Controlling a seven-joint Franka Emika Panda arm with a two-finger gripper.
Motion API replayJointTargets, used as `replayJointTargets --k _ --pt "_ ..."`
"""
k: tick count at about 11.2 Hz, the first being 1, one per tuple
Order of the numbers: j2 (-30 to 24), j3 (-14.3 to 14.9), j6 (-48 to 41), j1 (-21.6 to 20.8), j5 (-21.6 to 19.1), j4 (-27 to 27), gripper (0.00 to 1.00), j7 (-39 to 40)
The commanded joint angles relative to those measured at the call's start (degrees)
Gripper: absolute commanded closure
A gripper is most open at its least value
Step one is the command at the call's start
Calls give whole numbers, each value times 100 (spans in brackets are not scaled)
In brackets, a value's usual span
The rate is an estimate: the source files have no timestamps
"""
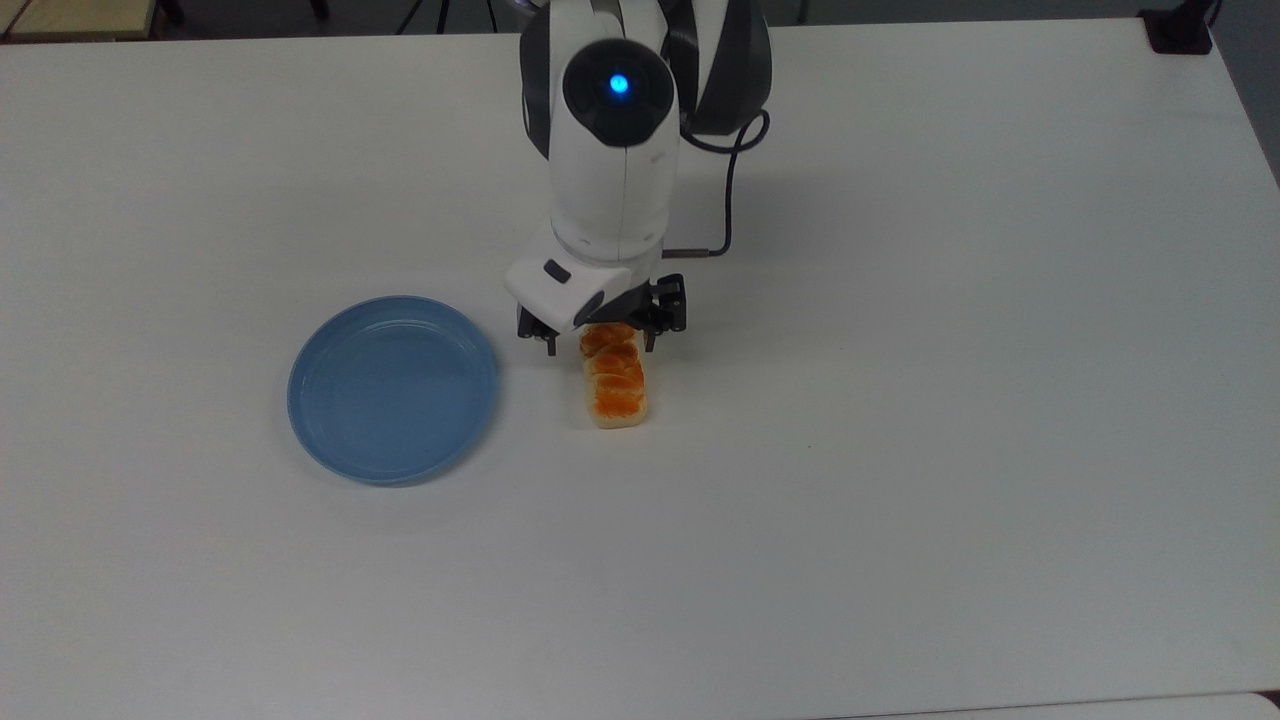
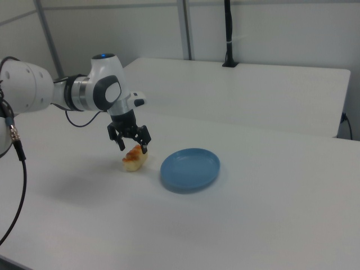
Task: Put the bread on a plate
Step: 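Lower the open gripper over the orange-glazed bread roll, then close the gripper around the bread roll and lift it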
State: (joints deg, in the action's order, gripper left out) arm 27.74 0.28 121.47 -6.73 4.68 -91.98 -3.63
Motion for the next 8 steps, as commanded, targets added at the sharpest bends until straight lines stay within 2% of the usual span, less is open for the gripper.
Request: replayJointTargets --k 1,3,4,5,6,7,8 --pt "302 60 245 -197 -63 154 0 -41" --pt "364 60 299 -206 -81 163 0 -50" --pt "364 60 299 -189 -72 155 7 -41" --pt "364 60 299 -188 -72 154 24 -41" --pt "364 60 299 -188 -64 154 36 -32" --pt "399 60 299 -188 -64 154 42 -23" --pt "408 60 299 -188 -55 154 42 -6"
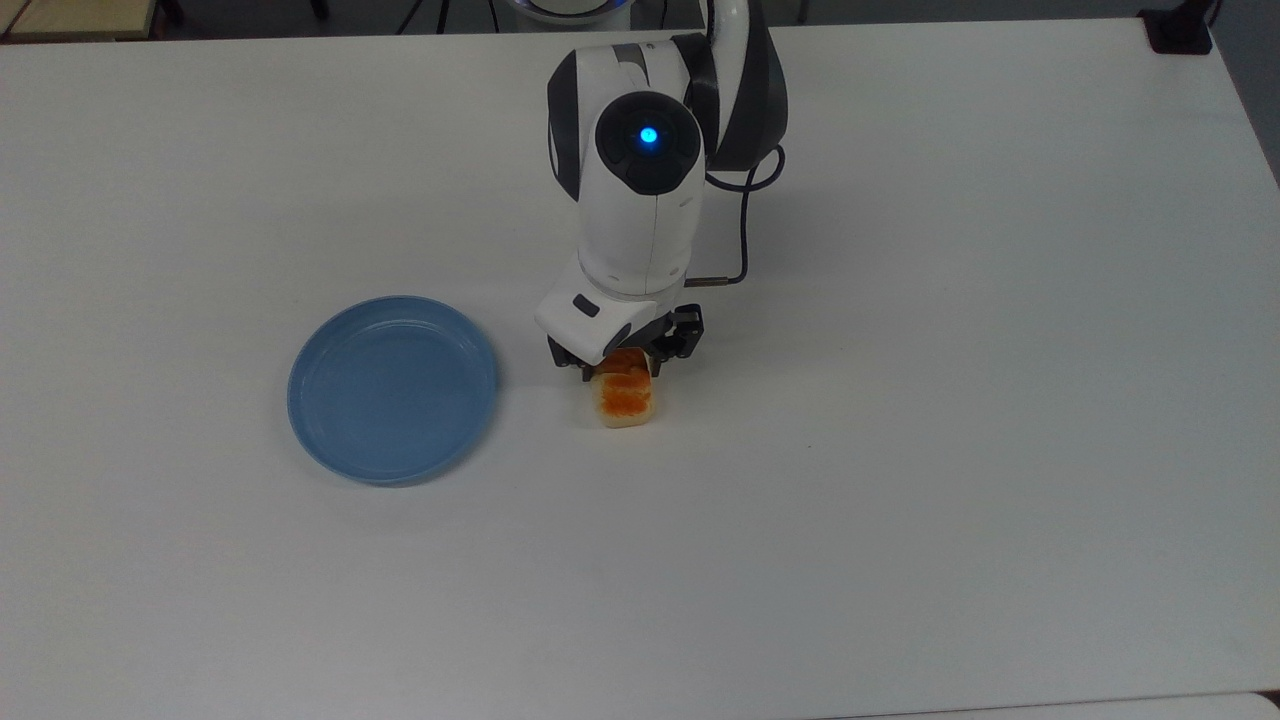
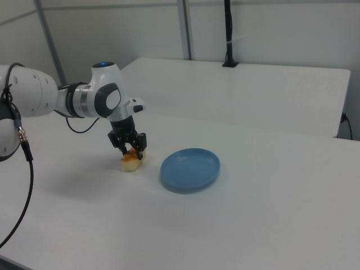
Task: Put the bread on a plate
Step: 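Close the gripper around the bread roll and lift it, then carry the bread roll over to the blue plate and lower it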
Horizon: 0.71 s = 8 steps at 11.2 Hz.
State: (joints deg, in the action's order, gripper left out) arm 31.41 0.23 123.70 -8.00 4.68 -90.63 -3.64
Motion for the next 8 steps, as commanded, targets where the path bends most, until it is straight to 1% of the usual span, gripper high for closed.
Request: replayJointTargets --k 1,3,4,5,6,7,8 --pt "32 65 76 -61 -55 11 42 12" --pt "-81 100 -12 -26 -46 98 42 108" --pt "-178 135 -230 -9 -46 194 41 387" --pt "-196 162 -632 70 -55 369 41 912" --pt "-196 188 -993 280 -46 554 41 1387" --pt "-214 214 -1023 447 -29 564 41 1601" --pt "-205 345 -1023 579 -28 617 41 1829"
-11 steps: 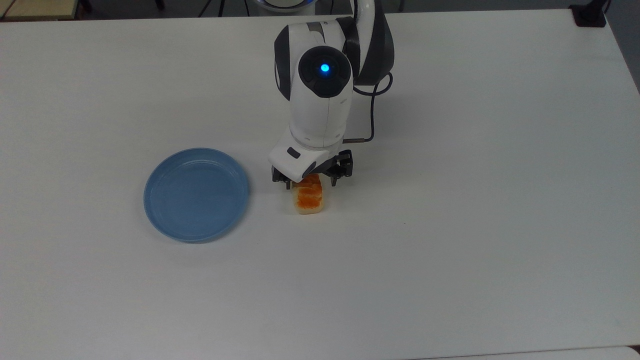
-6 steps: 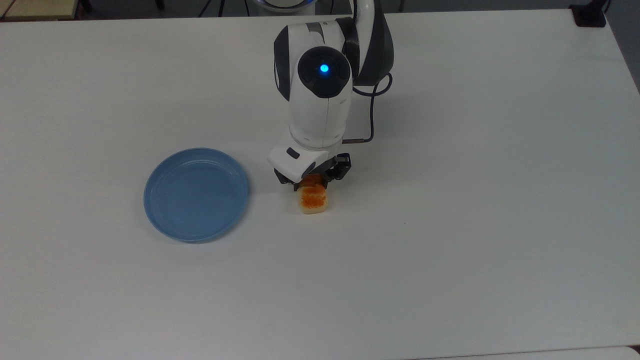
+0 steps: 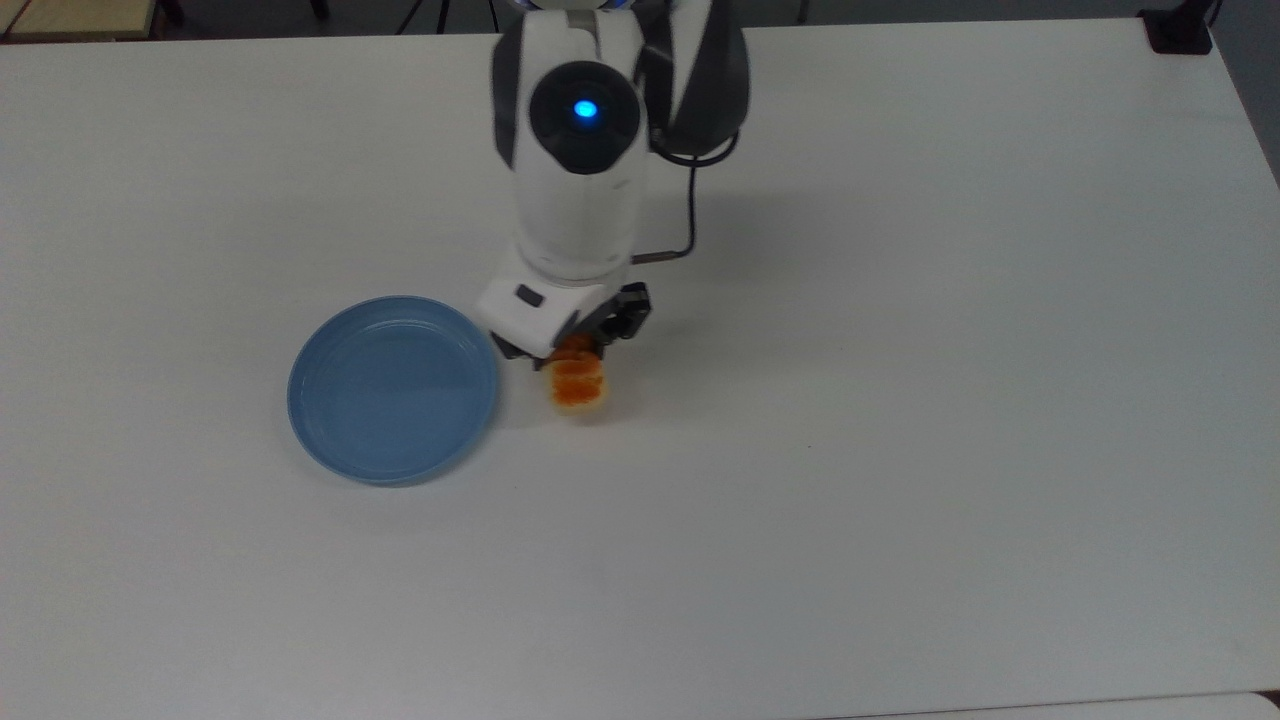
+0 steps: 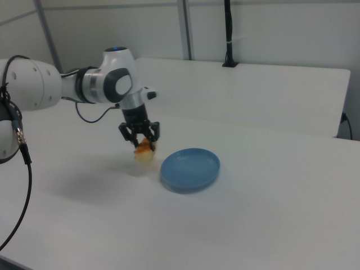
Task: Put the bread on a plate
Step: 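Carry the bread roll over to the blue plate and lower it, then open the gripper to release the bread onto the plate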
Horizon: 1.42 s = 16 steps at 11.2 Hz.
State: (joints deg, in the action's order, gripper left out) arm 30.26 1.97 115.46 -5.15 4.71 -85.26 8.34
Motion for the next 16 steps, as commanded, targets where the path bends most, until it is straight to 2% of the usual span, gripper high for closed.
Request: replayJointTargets --k 1,2,4,9,11,12,13,14,16 --pt "-73 373 -164 374 -49 97 41 929" --pt "-65 540 -129 471 -76 97 41 1167" --pt "-30 594 -94 716 -94 97 38 1406" --pt "190 559 951 823 -103 35 37 916" --pt "199 551 970 823 -120 -43 30 897" --pt "199 551 970 823 -120 -87 19 880" --pt "208 551 970 823 -120 -175 15 880" --pt "182 551 927 823 -129 -167 1 871" --pt "-176 524 665 788 -198 -123 0 601"
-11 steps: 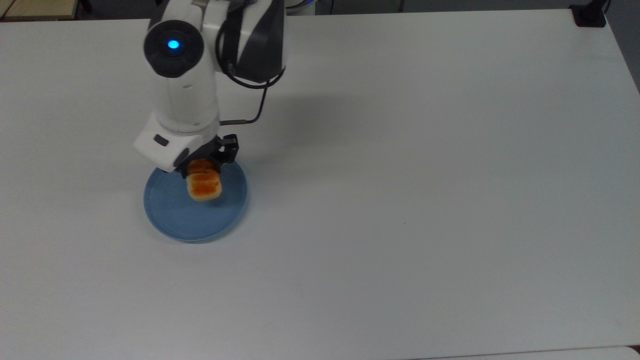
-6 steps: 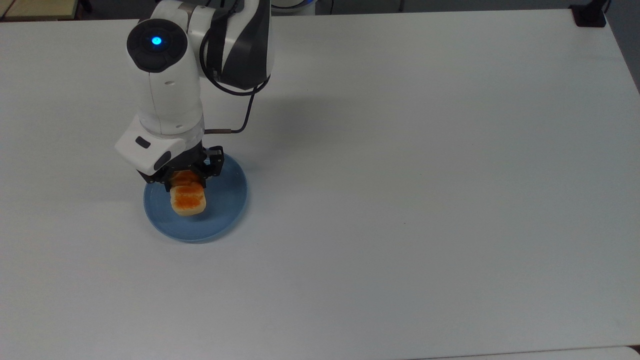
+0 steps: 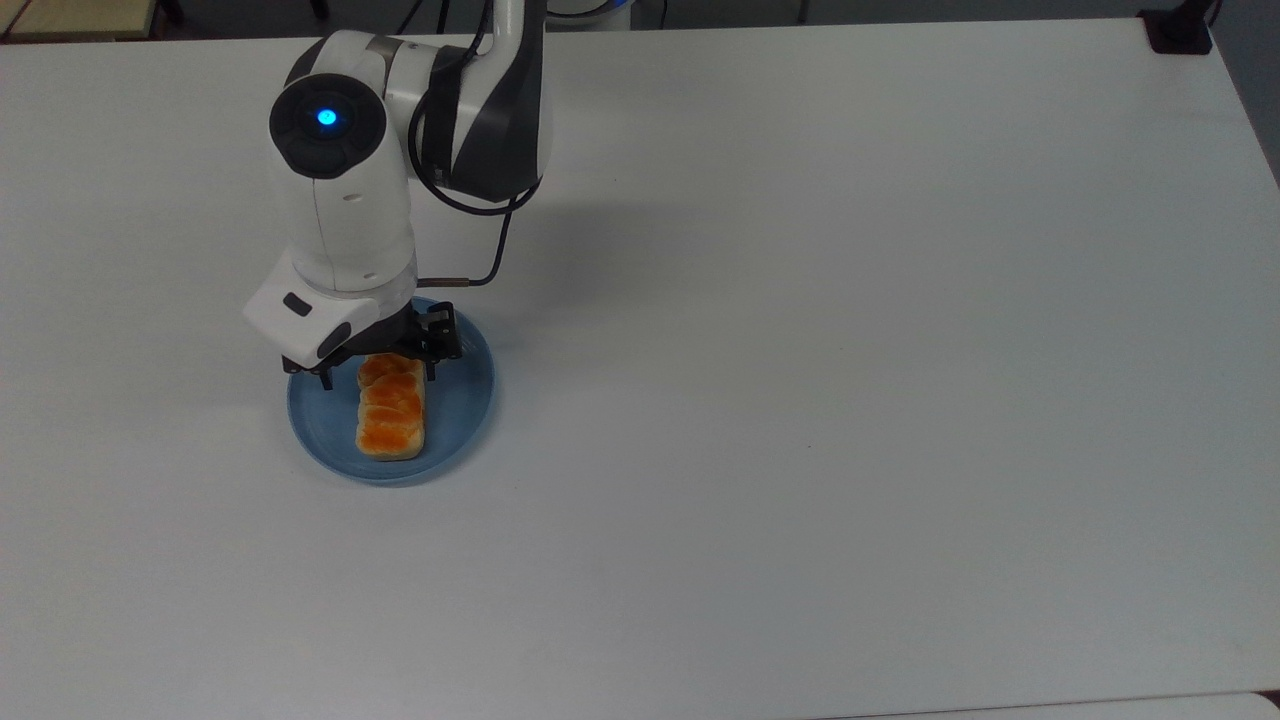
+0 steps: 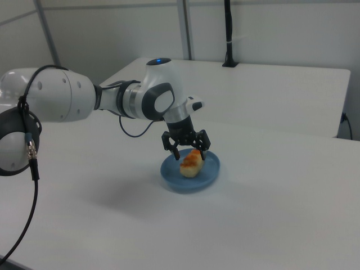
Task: Put the bread on a plate
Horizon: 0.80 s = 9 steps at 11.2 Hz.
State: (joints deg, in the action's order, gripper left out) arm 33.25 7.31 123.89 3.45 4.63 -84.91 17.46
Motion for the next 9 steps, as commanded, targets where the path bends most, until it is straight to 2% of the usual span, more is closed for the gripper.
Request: replayJointTargets --k 1,3,7,9 --pt "-651 -27 -494 -134 -208 -140 0 -505" --pt "-1099 -45 -1101 -467 -191 -139 0 -1302" --pt "-2373 -54 -2770 -1029 -199 -262 0 -1683" --pt "-2831 -45 -3071 -1197 -199 -402 0 -2367"
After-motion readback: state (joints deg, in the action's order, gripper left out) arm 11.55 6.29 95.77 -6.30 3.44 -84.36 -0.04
